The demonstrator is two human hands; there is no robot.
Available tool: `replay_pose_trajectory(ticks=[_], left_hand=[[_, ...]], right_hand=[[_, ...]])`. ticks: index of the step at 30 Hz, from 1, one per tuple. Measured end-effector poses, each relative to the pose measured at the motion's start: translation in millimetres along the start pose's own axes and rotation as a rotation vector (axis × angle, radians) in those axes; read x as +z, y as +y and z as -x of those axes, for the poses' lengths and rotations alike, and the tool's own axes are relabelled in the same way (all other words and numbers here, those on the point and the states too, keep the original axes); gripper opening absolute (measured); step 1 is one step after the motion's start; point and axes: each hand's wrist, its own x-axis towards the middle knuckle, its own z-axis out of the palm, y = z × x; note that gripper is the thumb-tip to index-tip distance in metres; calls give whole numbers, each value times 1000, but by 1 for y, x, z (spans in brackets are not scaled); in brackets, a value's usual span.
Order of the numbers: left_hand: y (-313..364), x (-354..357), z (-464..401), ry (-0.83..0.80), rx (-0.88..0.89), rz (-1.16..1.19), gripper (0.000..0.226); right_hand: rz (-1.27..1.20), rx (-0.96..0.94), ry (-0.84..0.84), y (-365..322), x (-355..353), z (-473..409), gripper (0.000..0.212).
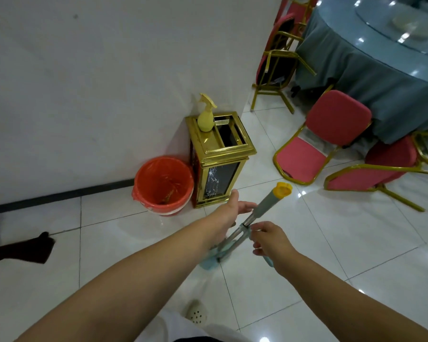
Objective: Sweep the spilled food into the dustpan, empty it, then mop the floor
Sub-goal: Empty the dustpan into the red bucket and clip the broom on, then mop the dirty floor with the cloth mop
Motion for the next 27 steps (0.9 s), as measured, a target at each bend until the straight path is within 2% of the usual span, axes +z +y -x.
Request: replay_pose_trajectory(ticks=[5,8,15,20,23,27], left_hand=[[12,-40,21,21,158,19,76],[8,-91,43,115,176,209,75],[-55,-237,129,538,146,459,71],[-123,-331,200,790,139,767,59],[-157,-377,240,881,112,899,56],[-193,-444,296,981,125,1026,54]], right_hand=[[30,-43,-117,-27,37,10,15],[79,-82,-174,-50,68,13,17],[246,-206,-361,-100,167,30,17],[338,-289,-505,-140,264,54,19],[328,-294,-577,-165,336,77,20],[436,-364,-660,-200,437,118,23]])
